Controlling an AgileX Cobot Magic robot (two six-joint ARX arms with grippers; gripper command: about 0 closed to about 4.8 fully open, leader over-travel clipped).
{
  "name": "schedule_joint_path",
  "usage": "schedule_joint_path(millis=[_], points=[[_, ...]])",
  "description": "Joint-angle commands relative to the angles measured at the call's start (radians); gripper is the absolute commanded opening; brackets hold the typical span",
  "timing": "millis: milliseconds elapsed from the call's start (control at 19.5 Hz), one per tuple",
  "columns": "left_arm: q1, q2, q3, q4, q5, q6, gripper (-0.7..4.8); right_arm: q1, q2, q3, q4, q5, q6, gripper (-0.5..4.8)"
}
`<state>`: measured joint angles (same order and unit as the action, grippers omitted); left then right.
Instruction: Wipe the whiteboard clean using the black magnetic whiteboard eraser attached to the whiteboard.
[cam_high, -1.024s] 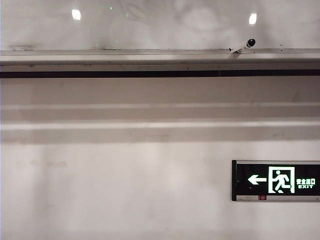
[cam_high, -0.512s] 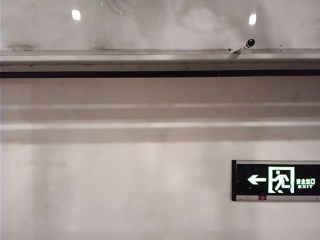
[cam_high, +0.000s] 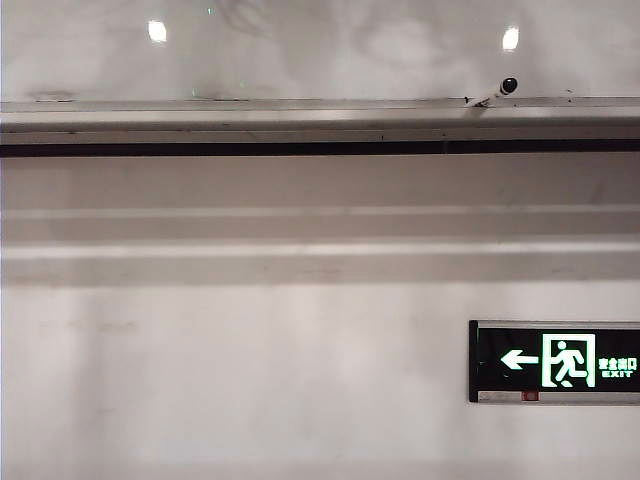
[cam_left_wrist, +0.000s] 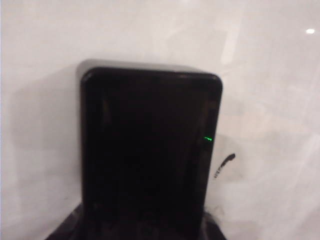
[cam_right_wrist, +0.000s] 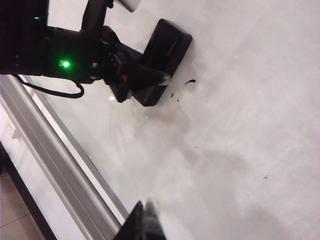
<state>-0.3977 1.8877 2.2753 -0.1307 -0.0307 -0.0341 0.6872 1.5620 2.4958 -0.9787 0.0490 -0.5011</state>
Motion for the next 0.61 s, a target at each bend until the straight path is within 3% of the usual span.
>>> schedule_joint_path(millis=[51,358,461,614], points=[[-0.064,0.063,-0.008,-0.017,0.035,0.106,1.42,0.002,-0.005,0.003,0.009,-0.004,0.012,0.00],[-0.132,0.071,-0.008,-0.076,0.069,0.181,1.42,0.016,-0.006,0.003,0.003,-0.007,0.023,0.00],[-0.132,0.069,-0.005,-0.076,0.005,0.187,1.42,0.016,-0.006,0.004,0.003,-0.011,0.023,0.00],[-0.128,0.068,0.076,-0.085,-0.183,0.206,1.42,0.016,-0.006,0.004,0.003,-0.029,0.027,0.00]])
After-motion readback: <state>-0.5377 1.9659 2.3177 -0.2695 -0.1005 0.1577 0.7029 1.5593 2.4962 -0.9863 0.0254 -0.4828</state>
